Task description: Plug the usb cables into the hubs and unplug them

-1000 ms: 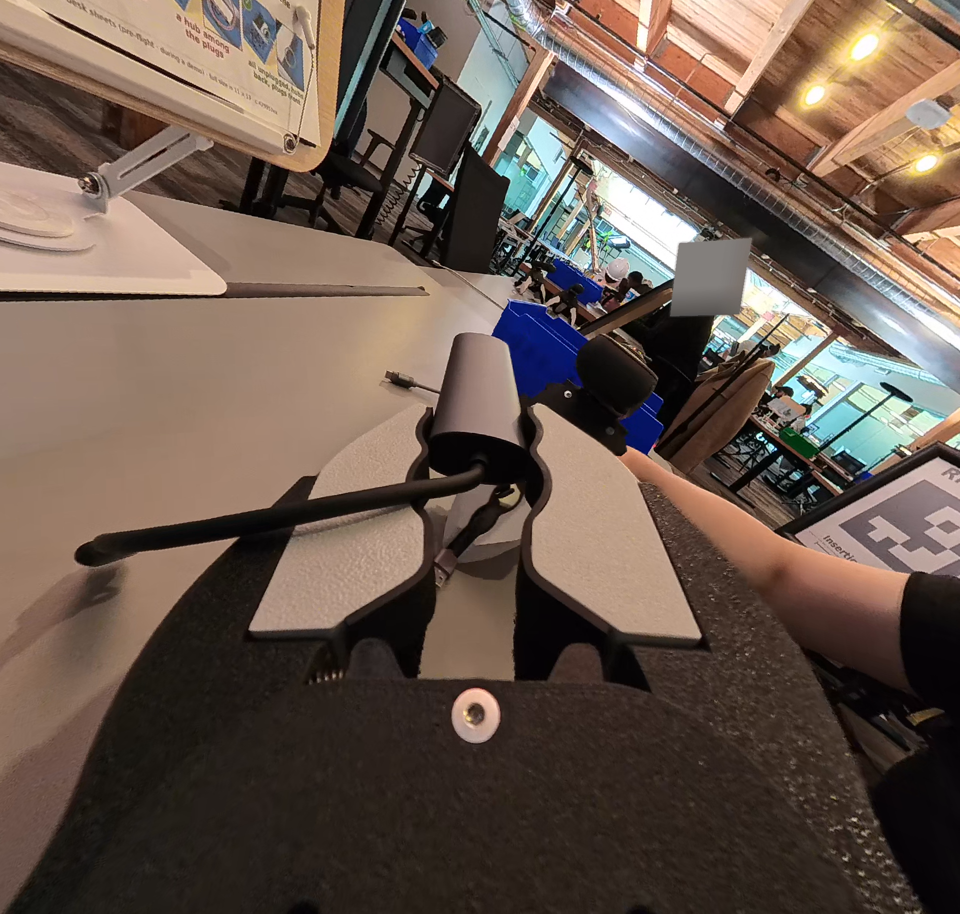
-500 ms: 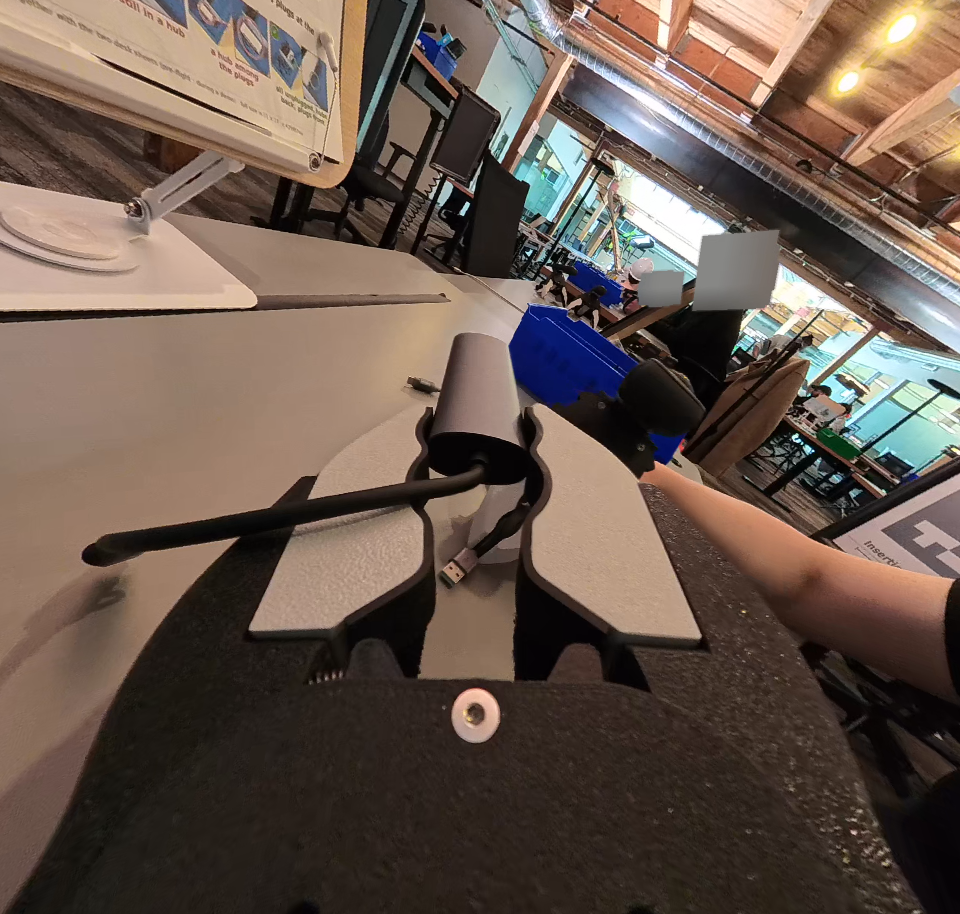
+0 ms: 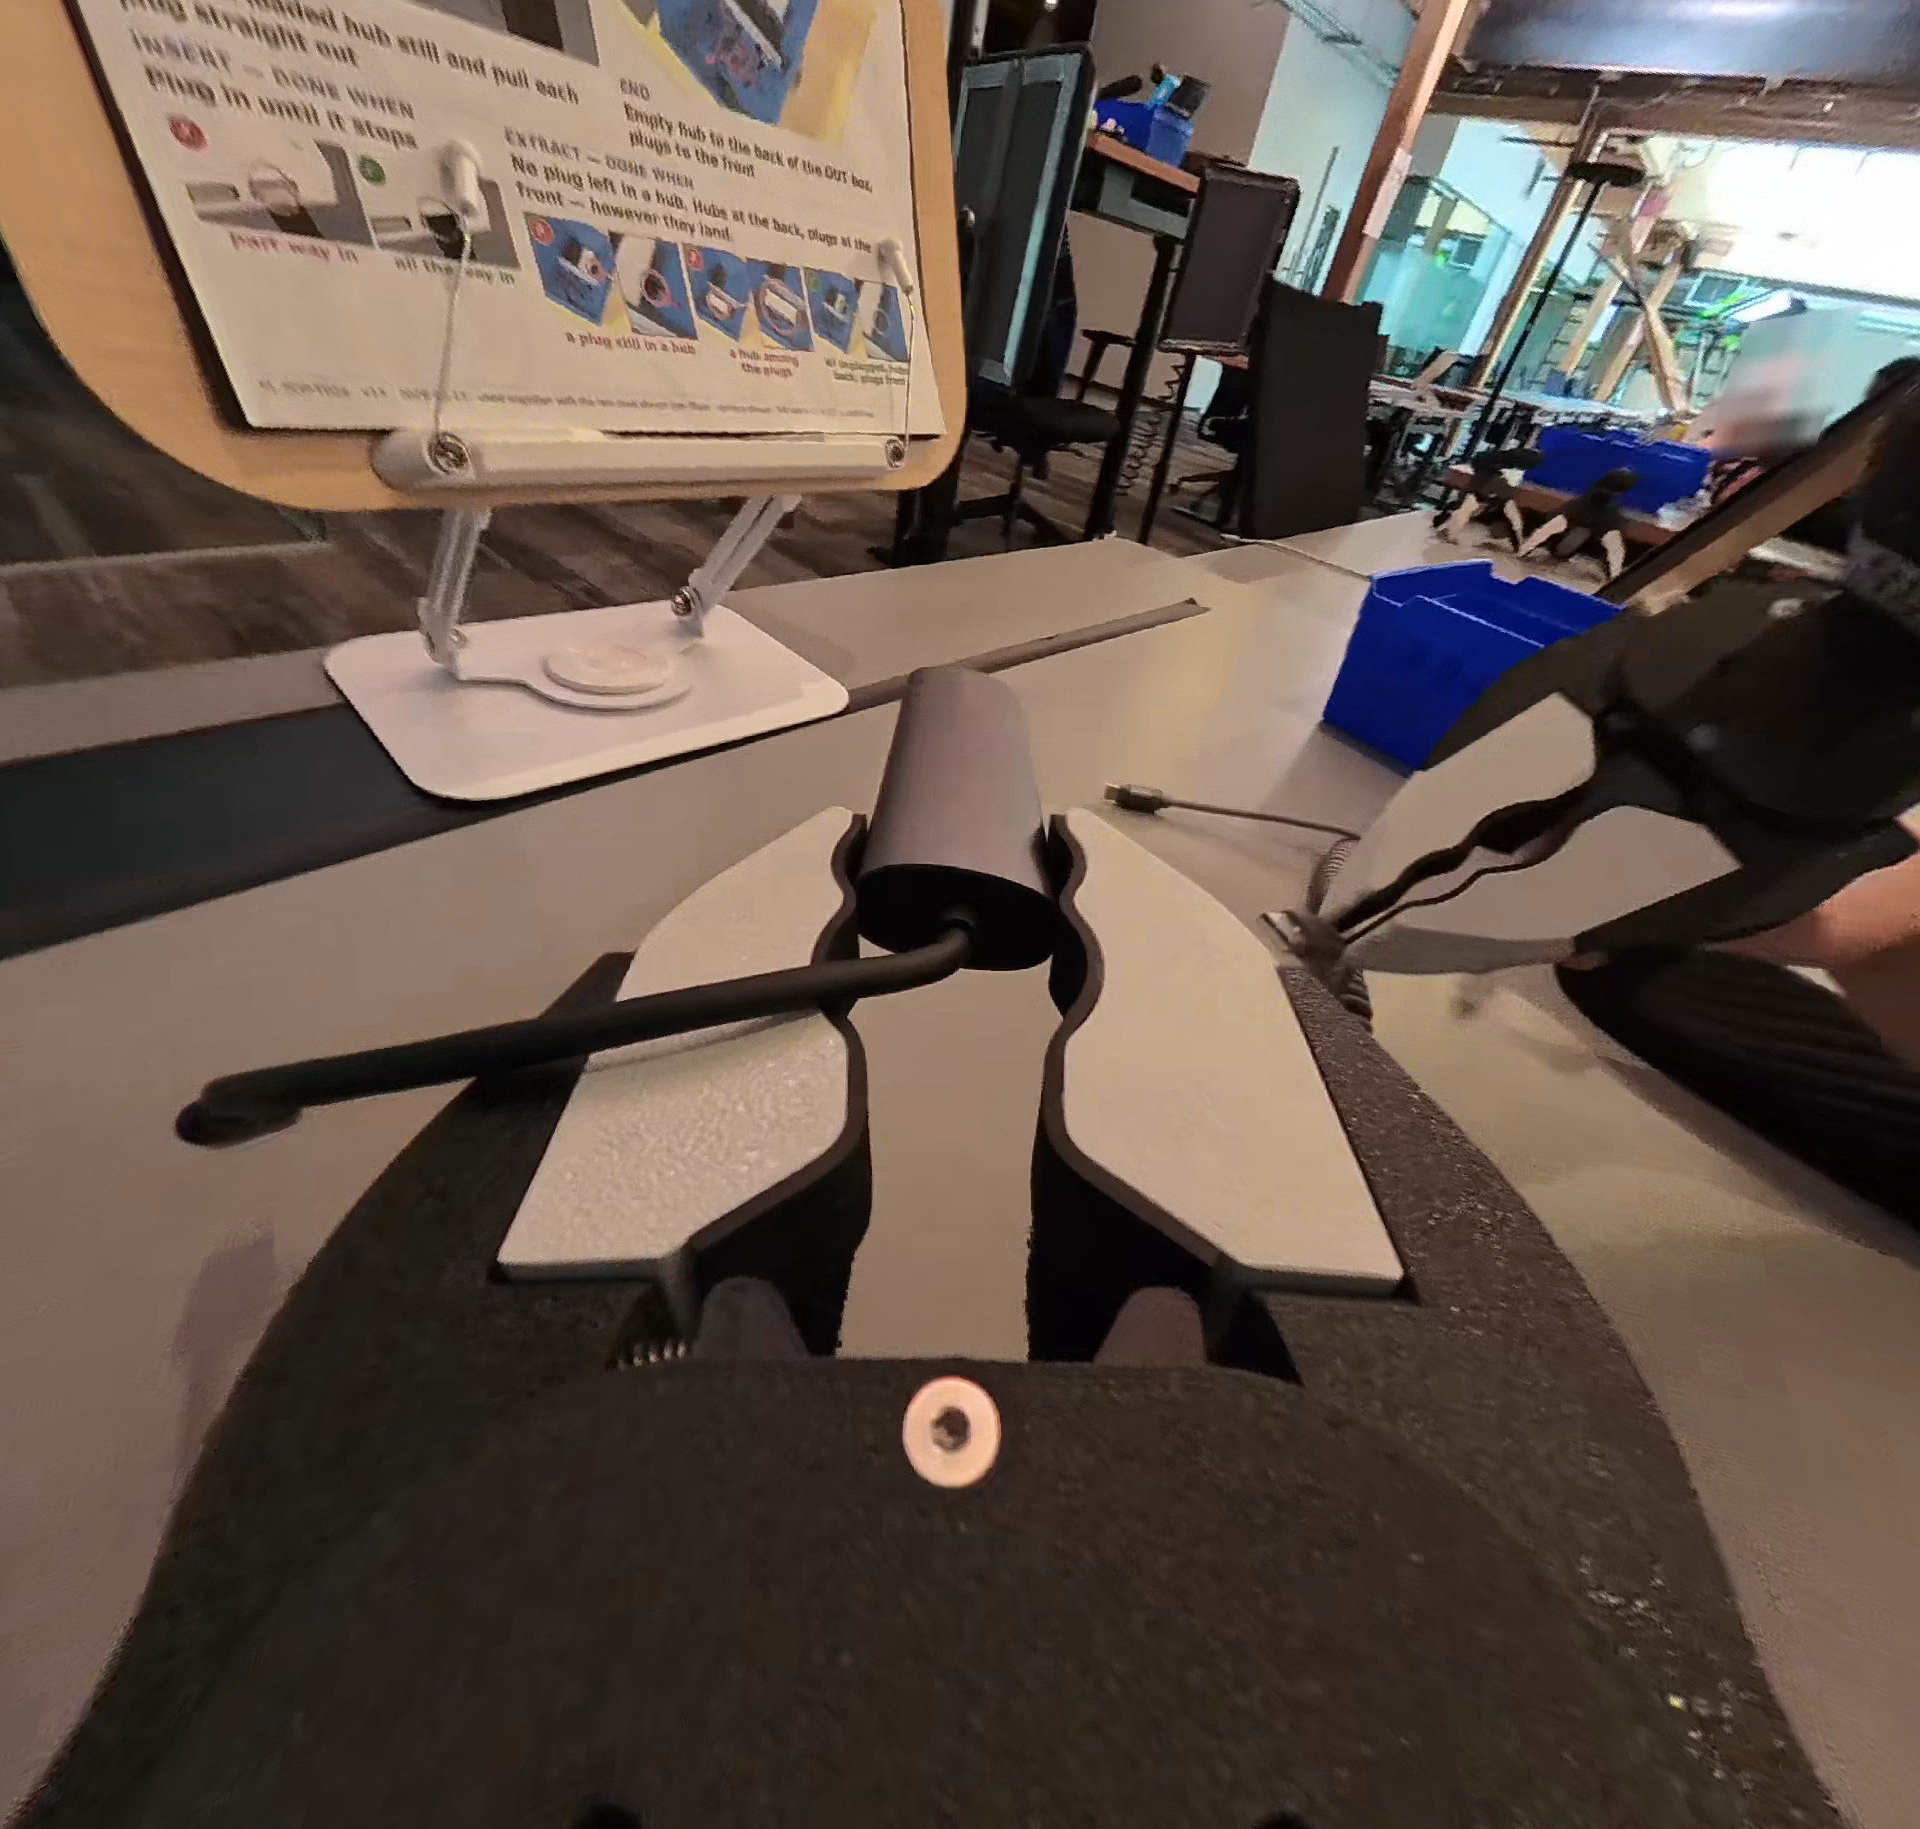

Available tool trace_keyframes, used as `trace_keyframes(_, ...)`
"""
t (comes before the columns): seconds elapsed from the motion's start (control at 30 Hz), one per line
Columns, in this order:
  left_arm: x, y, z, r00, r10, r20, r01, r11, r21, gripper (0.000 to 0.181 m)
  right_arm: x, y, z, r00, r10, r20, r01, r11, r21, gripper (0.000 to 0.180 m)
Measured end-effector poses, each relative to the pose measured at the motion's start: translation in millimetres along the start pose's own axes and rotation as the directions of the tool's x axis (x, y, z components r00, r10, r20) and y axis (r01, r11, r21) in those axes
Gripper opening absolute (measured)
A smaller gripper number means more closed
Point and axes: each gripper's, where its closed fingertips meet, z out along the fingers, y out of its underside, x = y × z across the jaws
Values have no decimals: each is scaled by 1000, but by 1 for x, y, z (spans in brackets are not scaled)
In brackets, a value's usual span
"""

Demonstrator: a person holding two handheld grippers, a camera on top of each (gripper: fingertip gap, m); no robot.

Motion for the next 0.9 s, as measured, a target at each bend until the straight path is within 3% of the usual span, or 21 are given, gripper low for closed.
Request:
trace_keyframes(0.17,0,-6,-2,994,84,69,-86,996,19,32,7,-21,-8,995,51,-88,-49,998,29,4)
trace_keyframes(0.3,-7,-6,-5,982,147,123,-147,989,-8,32,10,-34,-2,986,152,-66,-144,983,113,3)
trace_keyframes(0.6,-23,0,-10,970,169,174,-162,985,-57,32,14,-23,46,927,374,38,-374,909,185,3)
trace_keyframes(0.9,-30,9,-9,975,131,180,-116,989,-91,32,-16,-14,92,965,255,57,-260,956,135,3)
